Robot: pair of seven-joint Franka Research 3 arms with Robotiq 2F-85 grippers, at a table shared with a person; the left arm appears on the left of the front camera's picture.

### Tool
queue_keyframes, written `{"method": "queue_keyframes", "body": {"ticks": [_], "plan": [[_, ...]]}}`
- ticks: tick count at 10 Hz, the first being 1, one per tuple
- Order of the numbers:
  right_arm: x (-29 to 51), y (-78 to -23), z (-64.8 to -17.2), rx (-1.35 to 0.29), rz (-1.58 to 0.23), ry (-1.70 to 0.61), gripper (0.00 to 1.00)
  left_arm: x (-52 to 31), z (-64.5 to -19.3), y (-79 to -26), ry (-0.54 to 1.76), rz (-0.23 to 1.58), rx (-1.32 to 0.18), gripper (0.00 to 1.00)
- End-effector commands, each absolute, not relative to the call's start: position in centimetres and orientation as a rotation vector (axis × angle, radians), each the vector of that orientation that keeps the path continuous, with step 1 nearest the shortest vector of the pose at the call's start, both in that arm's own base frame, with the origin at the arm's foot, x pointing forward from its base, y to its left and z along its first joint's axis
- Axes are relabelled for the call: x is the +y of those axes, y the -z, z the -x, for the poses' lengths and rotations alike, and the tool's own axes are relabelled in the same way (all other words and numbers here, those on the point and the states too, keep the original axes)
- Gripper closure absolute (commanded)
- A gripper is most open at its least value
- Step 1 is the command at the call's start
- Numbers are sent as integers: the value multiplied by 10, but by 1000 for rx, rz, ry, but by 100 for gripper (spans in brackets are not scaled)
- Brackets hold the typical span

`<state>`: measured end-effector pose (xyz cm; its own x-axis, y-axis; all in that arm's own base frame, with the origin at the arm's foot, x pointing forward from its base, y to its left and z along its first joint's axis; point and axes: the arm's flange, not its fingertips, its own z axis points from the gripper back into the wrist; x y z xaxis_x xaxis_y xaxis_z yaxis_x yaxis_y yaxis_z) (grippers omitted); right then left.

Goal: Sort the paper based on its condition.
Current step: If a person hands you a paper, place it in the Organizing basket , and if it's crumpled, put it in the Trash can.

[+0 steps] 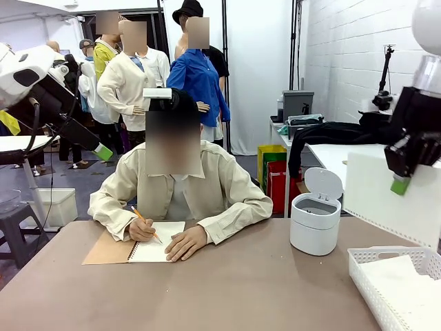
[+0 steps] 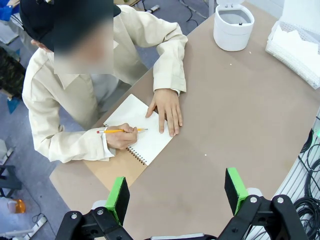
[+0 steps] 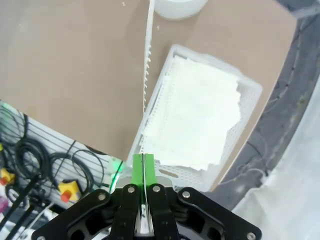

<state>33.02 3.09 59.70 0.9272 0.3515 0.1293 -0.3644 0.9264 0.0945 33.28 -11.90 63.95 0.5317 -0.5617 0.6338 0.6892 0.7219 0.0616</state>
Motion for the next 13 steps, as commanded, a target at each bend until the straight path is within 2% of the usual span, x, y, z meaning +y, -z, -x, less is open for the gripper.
{"method": "queue_keyframes", "body": {"ticks": [1,3,7,9,10,11,13], "plan": [[22,-566,-308,-127,-107,-260,100,-118,-333,-639,750,215,-677,0],[10,-536,-301,-156,-50,-165,100,-118,-333,-639,750,215,-677,0],[-10,-469,-299,-73,-106,-75,100,-118,-333,-639,750,215,-677,0],[-12,-444,-296,-83,-148,-55,100,-118,-333,-639,750,215,-677,0],[-12,-439,-296,-86,-162,-64,100,-118,-333,-639,750,215,-677,0],[-15,-481,-315,-61,-120,-82,100,-118,-333,-639,750,215,-677,0],[-15,-481,-315,-61,-120,-82,100,-118,-333,-639,750,215,-677,0]]}}
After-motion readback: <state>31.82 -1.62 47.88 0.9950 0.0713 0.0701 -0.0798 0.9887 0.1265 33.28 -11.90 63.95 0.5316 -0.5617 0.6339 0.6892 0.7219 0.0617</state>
